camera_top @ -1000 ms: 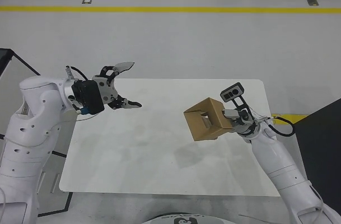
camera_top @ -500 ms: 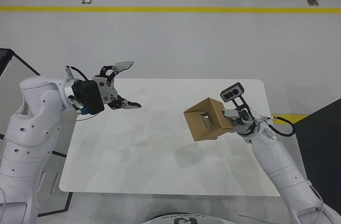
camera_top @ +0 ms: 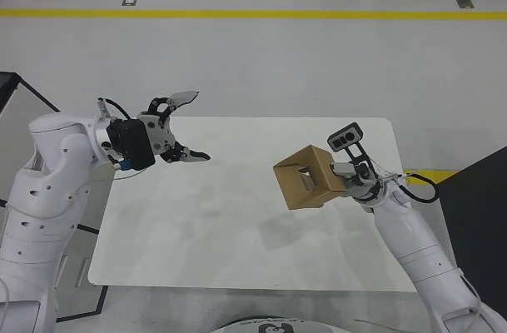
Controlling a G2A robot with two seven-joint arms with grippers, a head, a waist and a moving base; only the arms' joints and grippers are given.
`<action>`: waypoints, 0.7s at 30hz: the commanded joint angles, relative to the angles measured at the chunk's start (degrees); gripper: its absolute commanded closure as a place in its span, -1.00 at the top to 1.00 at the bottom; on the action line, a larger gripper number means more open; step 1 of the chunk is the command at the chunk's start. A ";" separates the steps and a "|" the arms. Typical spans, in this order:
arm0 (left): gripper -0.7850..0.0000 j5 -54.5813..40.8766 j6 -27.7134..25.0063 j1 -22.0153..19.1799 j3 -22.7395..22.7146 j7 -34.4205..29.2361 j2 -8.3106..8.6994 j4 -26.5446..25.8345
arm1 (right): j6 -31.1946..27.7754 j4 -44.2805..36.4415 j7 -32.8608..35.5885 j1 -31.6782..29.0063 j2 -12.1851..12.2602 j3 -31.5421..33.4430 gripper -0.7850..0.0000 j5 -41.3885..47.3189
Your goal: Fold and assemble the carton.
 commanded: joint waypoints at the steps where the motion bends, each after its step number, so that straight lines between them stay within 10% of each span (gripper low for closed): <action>1: 1.00 0.00 0.00 -0.01 0.01 0.01 0.00 0.01 | 0.00 0.00 0.00 0.00 0.00 0.00 -1.00 0.00; 21: 1.00 0.00 0.00 -0.01 0.01 0.01 0.00 0.01 | -7.72 -7.17 -9.09 -1.36 1.32 5.59 -1.00 -22.33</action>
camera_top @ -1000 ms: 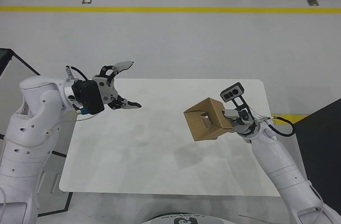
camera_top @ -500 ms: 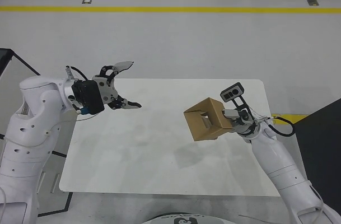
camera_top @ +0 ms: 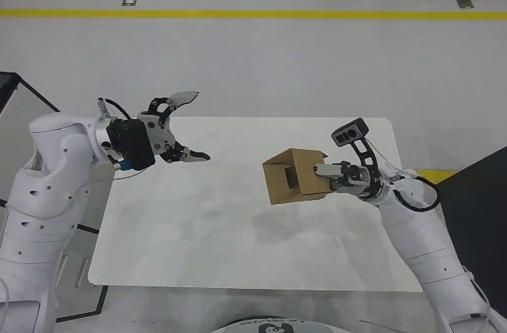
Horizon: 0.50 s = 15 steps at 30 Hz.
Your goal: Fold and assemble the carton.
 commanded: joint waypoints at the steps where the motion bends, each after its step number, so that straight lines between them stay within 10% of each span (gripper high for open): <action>1: 1.00 0.00 0.00 -0.01 0.01 0.01 0.00 0.01 | -1.78 -1.75 -1.82 0.08 0.23 0.69 -1.00 -5.82; 15: 1.00 0.00 0.00 -0.01 0.01 0.01 0.00 0.01 | -4.67 -5.99 -5.21 1.35 0.68 1.47 -1.00 -18.93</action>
